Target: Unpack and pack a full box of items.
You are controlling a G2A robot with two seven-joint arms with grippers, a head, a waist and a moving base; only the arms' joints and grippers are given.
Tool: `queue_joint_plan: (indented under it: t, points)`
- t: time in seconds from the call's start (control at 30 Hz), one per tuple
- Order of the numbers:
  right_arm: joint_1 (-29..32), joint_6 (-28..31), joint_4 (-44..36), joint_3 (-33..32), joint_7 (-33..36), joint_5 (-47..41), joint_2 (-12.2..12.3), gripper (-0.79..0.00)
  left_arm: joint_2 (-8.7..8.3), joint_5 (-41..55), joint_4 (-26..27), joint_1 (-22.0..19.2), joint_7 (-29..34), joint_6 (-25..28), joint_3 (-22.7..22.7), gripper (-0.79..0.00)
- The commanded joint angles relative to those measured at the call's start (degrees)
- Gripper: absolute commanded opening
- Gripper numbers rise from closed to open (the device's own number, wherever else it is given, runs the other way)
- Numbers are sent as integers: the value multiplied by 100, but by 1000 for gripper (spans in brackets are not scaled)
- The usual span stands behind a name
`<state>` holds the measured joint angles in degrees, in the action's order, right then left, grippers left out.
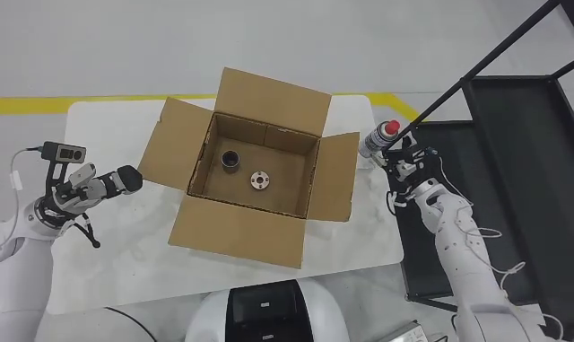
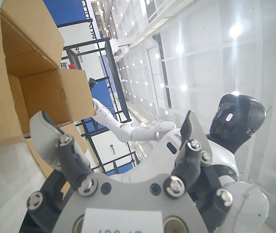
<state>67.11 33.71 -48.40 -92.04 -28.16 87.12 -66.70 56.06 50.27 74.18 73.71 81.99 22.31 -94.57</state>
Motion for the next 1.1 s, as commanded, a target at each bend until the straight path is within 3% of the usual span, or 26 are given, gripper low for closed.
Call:
queue_joint_plan:
  t: [0.0, 0.67, 0.7, 0.73, 0.77, 0.8, 1.07]
  points:
    - [-178, -55, 247, 88, -139, 62, -7, 0, 0, 0, 0, 0, 0, 0, 0, 0]
    - [-1582, -147, 2106, 781, -291, 78, -137, 0, 0, 0, 0, 0, 0, 0, 0, 0]
    - [-1620, -166, 2170, 813, -254, 70, -148, -126, 0, 0, 0, 0, 0, 0, 0, 0]
    - [-1659, -234, 2231, 853, -188, 100, -158, -425, 0, 0, 0, 0, 0, 0, 0, 0]
    - [-1692, -254, 2273, 895, -154, 109, -172, -576, 0, 0, 0, 0, 0, 0, 0, 0]
    - [-1718, -255, 2312, 920, -164, 81, -184, -785, 0, 0, 0, 0, 0, 0, 0, 0]
    - [-1856, -443, 2544, 1003, -267, -155, -236, -785, 0, 0, 0, 0, 0, 0, 0, 0]
